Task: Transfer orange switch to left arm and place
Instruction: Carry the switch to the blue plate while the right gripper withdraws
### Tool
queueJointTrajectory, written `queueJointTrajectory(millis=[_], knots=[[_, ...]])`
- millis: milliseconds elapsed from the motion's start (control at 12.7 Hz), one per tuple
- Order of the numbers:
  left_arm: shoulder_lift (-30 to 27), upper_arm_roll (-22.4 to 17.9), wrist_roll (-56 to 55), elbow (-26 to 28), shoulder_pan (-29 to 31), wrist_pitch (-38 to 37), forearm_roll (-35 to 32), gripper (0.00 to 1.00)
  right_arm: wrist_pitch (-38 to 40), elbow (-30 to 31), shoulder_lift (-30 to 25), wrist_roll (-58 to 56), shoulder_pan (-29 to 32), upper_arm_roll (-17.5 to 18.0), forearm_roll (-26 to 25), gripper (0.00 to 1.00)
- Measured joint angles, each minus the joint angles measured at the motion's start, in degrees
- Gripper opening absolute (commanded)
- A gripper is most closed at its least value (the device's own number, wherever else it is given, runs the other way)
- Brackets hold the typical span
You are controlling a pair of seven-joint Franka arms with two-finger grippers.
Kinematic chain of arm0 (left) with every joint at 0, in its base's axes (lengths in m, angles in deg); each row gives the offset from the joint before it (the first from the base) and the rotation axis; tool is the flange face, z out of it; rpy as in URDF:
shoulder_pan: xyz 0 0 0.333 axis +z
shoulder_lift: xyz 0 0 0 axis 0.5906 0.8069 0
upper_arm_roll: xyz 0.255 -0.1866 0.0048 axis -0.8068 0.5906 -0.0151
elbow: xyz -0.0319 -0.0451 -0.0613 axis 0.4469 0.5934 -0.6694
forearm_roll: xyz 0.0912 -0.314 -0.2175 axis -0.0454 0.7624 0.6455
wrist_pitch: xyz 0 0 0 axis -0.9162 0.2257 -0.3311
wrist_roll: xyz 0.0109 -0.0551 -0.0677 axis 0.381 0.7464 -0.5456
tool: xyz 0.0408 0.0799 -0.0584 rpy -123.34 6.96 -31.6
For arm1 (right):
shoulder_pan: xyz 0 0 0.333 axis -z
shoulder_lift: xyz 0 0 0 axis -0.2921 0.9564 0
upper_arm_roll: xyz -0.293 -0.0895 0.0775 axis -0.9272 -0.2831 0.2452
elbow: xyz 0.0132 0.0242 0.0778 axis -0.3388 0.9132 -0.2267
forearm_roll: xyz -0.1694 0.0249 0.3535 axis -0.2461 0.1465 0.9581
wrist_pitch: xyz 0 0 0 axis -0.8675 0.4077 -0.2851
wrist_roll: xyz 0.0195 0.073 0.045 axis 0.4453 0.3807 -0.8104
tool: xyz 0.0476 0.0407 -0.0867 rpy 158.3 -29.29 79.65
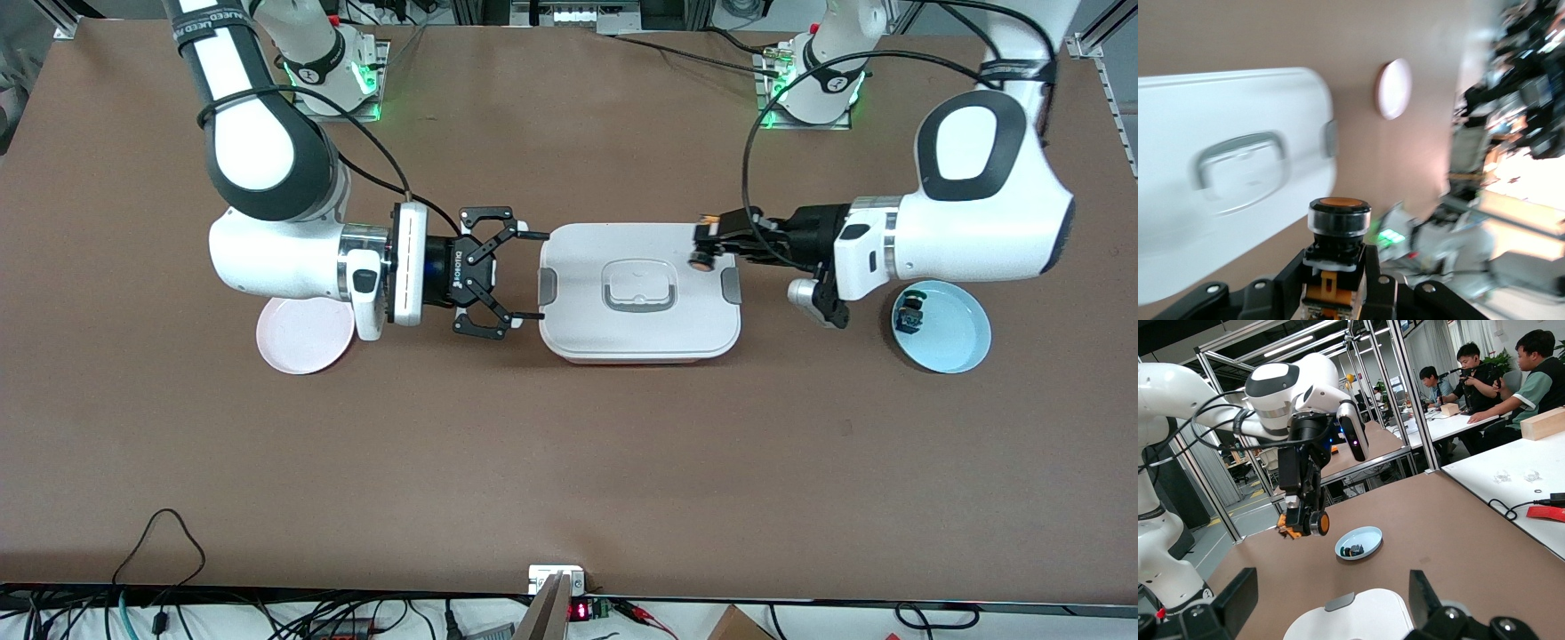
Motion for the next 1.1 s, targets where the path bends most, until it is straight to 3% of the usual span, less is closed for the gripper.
queueJointTrajectory(millis=[236, 393, 785, 1099], knots=[[0.15, -0.26, 9.37, -0.17, 4.04, -3.2, -15.13, 0.06, 0.82, 6.83, -5.73, -1.57, 1.93, -0.03, -0.38, 1.0], [0.29, -0.32, 17.9, -0.16, 5.32, -3.68, -25.81, 0.06, 6.94, 11.11, -9.13, -4.5, 6.05, -0.14, -0.54, 1.0], [0.71, -0.34, 39.12, 0.24, 6.04, -3.8, -51.59, 0.06, 23.65, 18.53, -11.29, -10.39, 17.24, -0.37, -3.2, 1.0], [1.31, -0.41, 54.44, 3.81, 8.72, 2.14, -65.22, 0.06, 33.33, 20.5, -12.69, -12.67, 24.48, -0.46, -8.8, 1.0]])
